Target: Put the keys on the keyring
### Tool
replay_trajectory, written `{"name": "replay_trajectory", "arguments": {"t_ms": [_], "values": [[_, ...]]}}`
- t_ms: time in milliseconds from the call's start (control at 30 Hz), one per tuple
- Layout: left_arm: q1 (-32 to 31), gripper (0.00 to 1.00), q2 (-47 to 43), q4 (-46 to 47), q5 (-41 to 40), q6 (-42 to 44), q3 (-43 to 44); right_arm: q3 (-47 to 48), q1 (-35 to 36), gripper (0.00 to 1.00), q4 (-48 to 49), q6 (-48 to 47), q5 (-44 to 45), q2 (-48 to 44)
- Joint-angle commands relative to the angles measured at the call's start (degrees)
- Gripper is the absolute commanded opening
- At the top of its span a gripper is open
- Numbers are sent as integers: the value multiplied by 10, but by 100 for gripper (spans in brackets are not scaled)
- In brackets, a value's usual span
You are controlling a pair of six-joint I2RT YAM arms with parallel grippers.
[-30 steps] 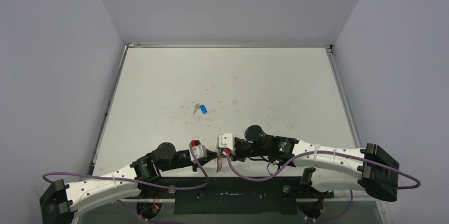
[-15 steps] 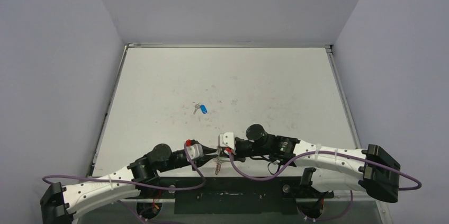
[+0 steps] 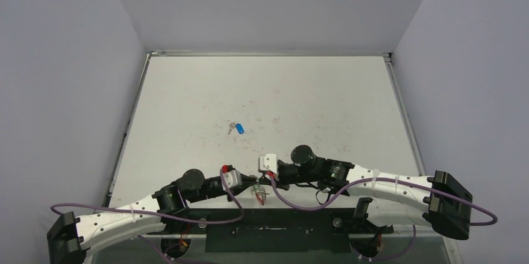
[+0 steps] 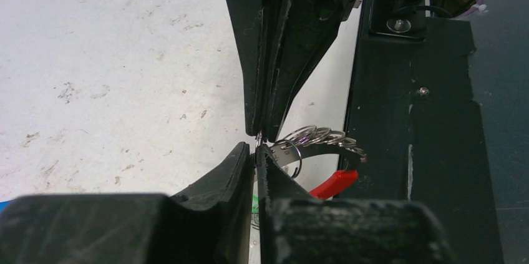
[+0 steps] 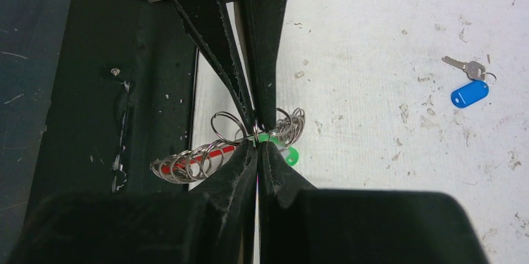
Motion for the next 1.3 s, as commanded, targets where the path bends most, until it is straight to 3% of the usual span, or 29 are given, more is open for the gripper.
{"name": "replay_trajectory", "arguments": {"t_ms": [0,233,300,400,500,600,733,900,1100,1267], "values": [[-5,0,-3,23,-5,10,7,15,-5,0,50,7,-18,-22],[-5,0,-11,2,-6,12,13,10,-9,0,56,16,-5,-30],[-5,0,-16,-1,-7,12,12,7,-14,19,62,22,4,-37],[-5,0,-25,-7,2,19,13,-6,-24,66,81,42,27,-63],[-6,0,-36,-26,5,25,14,-26,-40,86,118,73,45,-100],[-6,0,-53,-48,3,34,16,-43,-62,97,150,105,66,-136],[-5,0,-82,-82,-3,51,22,-50,-85,100,167,139,100,-156],[-6,0,-120,-122,-22,57,48,-19,-94,100,149,208,184,-111],[-5,0,-153,-256,-94,51,139,78,-110,100,61,301,320,-3],[-5,0,-170,-361,-162,34,214,211,-147,100,-37,357,305,130]]}}
